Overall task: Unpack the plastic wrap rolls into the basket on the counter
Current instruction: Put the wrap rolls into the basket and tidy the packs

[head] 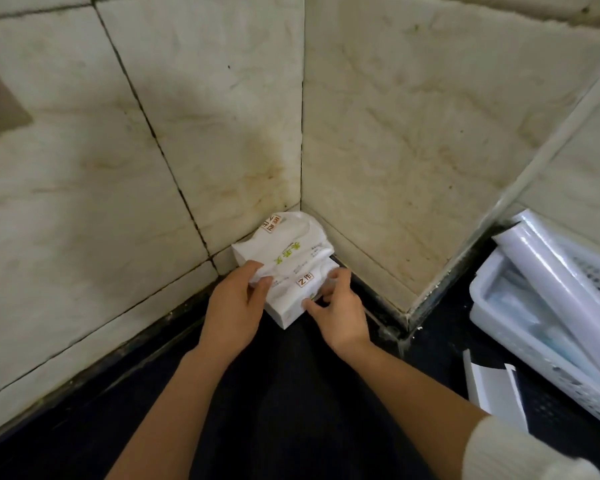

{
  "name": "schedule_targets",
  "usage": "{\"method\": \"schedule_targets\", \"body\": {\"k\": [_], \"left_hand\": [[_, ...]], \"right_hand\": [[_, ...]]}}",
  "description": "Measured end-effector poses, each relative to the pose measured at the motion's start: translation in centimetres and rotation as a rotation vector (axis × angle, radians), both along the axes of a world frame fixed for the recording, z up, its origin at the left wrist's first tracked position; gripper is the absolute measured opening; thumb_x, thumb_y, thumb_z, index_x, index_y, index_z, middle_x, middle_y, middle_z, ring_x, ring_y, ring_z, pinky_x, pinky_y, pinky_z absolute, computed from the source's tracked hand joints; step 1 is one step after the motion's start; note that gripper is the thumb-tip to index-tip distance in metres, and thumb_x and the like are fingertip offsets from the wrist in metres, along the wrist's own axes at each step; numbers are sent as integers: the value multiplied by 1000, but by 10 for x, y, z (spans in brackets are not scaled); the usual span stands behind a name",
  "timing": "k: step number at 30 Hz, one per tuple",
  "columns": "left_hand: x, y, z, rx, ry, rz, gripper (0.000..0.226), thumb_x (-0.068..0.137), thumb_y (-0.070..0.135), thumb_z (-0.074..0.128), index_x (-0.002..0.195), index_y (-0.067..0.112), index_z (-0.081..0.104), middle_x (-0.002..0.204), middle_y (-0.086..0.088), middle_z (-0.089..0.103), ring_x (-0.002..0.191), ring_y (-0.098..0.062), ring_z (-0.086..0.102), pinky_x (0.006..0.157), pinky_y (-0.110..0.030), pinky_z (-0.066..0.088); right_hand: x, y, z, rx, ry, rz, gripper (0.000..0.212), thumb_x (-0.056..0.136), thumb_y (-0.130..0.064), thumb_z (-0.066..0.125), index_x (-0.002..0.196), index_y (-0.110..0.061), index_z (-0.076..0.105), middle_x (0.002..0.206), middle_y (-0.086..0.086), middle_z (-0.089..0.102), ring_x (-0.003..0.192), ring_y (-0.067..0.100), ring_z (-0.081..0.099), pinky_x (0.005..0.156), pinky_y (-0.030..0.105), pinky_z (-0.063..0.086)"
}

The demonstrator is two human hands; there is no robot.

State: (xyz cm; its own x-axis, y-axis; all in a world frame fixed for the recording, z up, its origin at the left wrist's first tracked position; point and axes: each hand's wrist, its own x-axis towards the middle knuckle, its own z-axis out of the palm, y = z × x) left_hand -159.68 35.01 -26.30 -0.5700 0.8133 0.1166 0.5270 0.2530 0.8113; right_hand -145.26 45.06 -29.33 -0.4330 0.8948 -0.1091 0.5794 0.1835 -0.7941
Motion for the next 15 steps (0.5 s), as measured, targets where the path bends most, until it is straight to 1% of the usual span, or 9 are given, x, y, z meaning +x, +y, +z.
{"method": "schedule_targets", "body": {"k": [2, 3, 4, 5, 7, 9, 10, 12, 15], "left_hand": [[-2, 3, -4, -10, 3, 0, 12, 96, 33, 52, 98, 24, 59, 82, 4, 67, 73, -6, 62, 64, -18, 45], [-3, 4, -6, -13, -2, -6, 13, 96, 33, 51, 98, 23, 60, 83, 3, 67, 74, -8, 62, 65, -20, 47], [-3, 5, -8, -21, -1, -12, 14, 96, 32, 51, 99, 22, 60, 84, 2, 67, 74, -9, 62, 66, -22, 48], [-4, 6, -10, -32, 6, -15, 15, 97, 32, 50, 100, 22, 60, 84, 2, 67, 74, -10, 62, 66, -23, 48], [-4, 7, -11, -50, 17, -6, 16, 97, 33, 50, 105, 24, 60, 84, 2, 67, 75, -9, 62, 66, -23, 46], [-4, 7, -8, -75, 12, 12, 25, 96, 36, 50, 118, 28, 57, 90, 2, 68, 80, -8, 63, 69, -22, 49], [-3, 6, -5, -97, 21, 21, 30, 96, 38, 50, 125, 31, 52, 89, 2, 67, 80, -7, 63, 69, -21, 49], [2, 2, 3, -130, 92, 53, 39, 95, 42, 49, 133, 40, 42, 77, 3, 63, 70, -6, 60, 60, -19, 45], [27, -3, 16, -74, 191, 134, 45, 96, 37, 48, 138, 40, 35, 62, 4, 55, 56, -8, 55, 51, -21, 40]], "right_hand": [[-12, 6, -1, -120, 107, -130, 45, 78, -19, 78, 105, -18, 42, 88, -1, 60, 79, 15, 62, 74, 35, 56], [-16, 9, -2, -167, 138, -170, 39, 77, -18, 79, 100, -16, 47, 86, -1, 60, 77, 14, 61, 70, 26, 54], [-18, 12, -4, -201, 144, -189, 33, 77, -17, 79, 96, -15, 52, 86, -1, 62, 78, 13, 60, 66, 19, 49], [-17, 16, -5, -241, 153, -199, 28, 77, -18, 79, 94, -14, 57, 89, 1, 64, 81, 13, 61, 67, 16, 47], [-12, 23, -6, -371, 216, -202, 26, 77, -18, 78, 97, -8, 65, 100, 7, 69, 92, 19, 65, 82, 26, 52], [-2, 27, 0, -469, 261, -155, 31, 79, -16, 76, 107, -4, 67, 108, 10, 70, 102, 23, 65, 97, 37, 51], [4, 27, 3, -464, 253, -117, 32, 81, -15, 75, 109, -4, 67, 109, 10, 69, 104, 23, 65, 99, 38, 50], [23, 24, 12, -406, 238, -58, 24, 82, -13, 74, 104, -5, 68, 104, 8, 70, 100, 21, 65, 95, 33, 51], [66, 17, 28, -283, 237, 13, 10, 83, -13, 73, 93, -11, 71, 88, 2, 71, 85, 12, 66, 77, 16, 50]]}}
